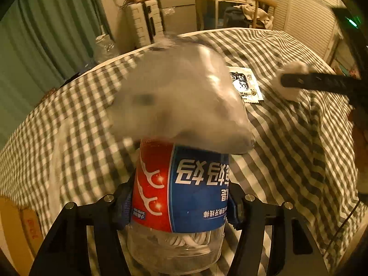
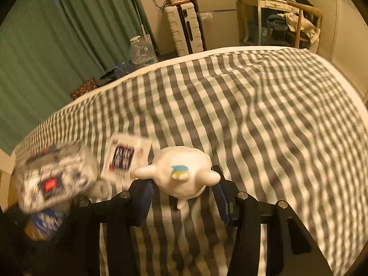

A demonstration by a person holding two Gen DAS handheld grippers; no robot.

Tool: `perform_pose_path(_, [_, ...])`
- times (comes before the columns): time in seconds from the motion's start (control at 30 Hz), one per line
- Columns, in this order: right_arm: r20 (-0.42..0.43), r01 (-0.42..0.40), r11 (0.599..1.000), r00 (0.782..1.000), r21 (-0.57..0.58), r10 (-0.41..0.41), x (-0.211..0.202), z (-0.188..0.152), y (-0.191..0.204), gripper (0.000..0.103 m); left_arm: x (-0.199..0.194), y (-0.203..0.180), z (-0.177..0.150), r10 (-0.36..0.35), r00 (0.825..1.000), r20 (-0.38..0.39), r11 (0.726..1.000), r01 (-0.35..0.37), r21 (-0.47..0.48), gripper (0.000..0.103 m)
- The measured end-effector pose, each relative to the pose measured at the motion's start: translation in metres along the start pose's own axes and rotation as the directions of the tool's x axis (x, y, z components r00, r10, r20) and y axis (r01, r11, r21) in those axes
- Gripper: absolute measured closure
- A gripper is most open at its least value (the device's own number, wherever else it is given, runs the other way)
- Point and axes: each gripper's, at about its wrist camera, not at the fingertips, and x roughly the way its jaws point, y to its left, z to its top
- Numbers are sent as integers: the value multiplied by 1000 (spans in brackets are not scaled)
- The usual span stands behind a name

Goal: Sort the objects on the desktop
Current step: 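Lower the water bottle and figurine into the cardboard box and open both grippers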

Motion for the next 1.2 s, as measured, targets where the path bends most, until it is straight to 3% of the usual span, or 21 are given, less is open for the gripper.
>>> perform_pose_path(0.13, [-1,-16,999,1000,31,16,-37,-24,-1,56,-31,8,-14,-59,998,1,993,59,-98,39])
perform_pose_path(0.33, [9,-82,995,997,61,81,-91,-47,17,56,-73,21,-41,-84,996,-34,971,75,-228,39])
perform_pose_path(0.47, [49,-130,990,991,61,127,-141,-59,45,56,-116,30,-60,-64,997,-35,970,54,-235,39])
perform_pose_path(0.63, [107,-174,985,979,-9,174,-204,-71,88,56,-182,49,-74,-47,998,41,970,56,-237,39])
perform_pose_path(0.8, [144,-211,970,963,-121,227,-260,-79,154,56,-255,89,-90,-10,990,137,964,47,-262,39])
perform_pose_path(1.03, [126,-274,925,941,-263,315,-292,-93,264,56,-319,169,-122,80,980,184,957,-24,-289,39])
perform_pose_path(1.2, [-2,-374,881,921,-290,390,-267,-109,347,56,-326,220,-154,99,977,191,934,-25,-357,39])
